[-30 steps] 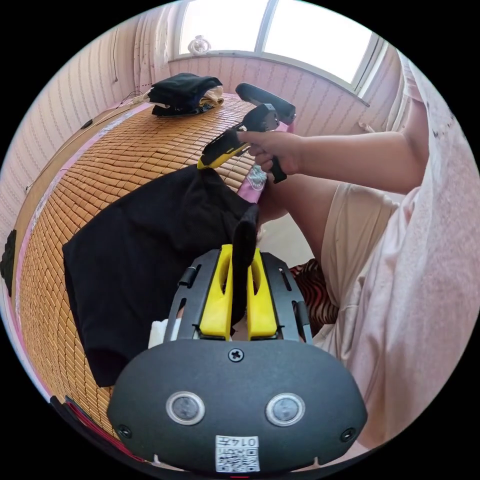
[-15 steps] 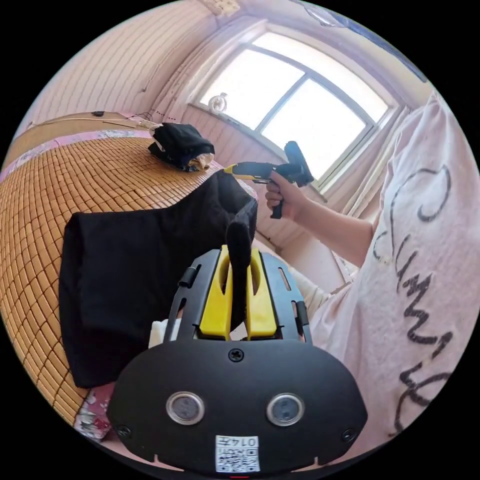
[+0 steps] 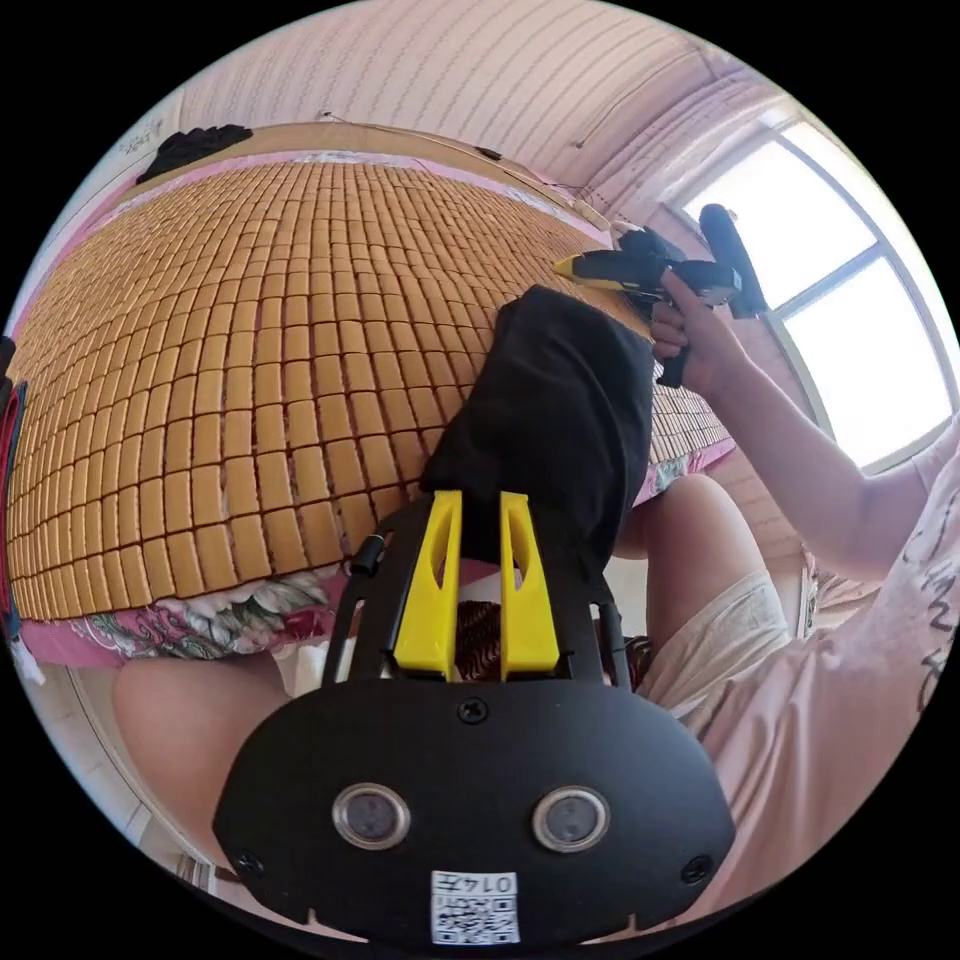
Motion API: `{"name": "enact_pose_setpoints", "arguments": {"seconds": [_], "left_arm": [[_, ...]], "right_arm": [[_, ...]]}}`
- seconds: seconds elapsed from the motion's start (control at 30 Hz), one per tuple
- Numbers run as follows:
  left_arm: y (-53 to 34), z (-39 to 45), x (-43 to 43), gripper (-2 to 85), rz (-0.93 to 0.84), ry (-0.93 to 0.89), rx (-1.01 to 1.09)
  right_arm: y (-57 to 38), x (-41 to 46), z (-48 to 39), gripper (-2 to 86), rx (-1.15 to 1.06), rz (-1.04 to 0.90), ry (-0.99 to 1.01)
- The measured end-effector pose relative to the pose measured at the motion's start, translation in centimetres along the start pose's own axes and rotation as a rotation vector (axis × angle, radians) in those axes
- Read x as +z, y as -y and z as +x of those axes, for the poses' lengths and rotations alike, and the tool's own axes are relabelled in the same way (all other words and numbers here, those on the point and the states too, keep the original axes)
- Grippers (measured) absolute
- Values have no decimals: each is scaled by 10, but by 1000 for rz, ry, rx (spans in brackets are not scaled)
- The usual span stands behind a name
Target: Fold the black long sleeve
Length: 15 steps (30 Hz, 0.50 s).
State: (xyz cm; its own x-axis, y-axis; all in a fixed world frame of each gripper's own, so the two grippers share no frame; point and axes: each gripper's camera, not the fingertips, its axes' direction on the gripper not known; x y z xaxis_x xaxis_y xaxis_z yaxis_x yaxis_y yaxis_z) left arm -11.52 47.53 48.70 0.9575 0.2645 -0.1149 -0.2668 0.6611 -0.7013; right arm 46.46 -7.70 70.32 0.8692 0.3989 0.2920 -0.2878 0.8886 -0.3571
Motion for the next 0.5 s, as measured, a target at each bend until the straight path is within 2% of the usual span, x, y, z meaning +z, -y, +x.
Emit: {"name": "enact_pose_setpoints", "arguments": {"seconds": [0.07, 0.2, 0.27, 0.33, 0.43, 0.5], "left_arm": [[-4, -18, -10, 53, -5, -18, -37], [-8, -31, -27, 54, 10, 7, -66], [-9, -37, -41, 62, 30, 22, -66], [-9, -39, -50, 71, 51, 54, -43], [-2, -39, -60, 96, 85, 86, 44], [6, -36, -60, 121, 97, 69, 115]], "right_arm": [[8, -5, -3, 110, -47, -26, -34], [22, 0, 6, 127, -78, -130, -68], [35, 19, 7, 137, -114, -267, -15], [44, 36, 0, 135, -165, -378, 53], [51, 43, -21, 102, -292, -427, -40], [52, 42, -32, 76, -379, -450, -35]]}}
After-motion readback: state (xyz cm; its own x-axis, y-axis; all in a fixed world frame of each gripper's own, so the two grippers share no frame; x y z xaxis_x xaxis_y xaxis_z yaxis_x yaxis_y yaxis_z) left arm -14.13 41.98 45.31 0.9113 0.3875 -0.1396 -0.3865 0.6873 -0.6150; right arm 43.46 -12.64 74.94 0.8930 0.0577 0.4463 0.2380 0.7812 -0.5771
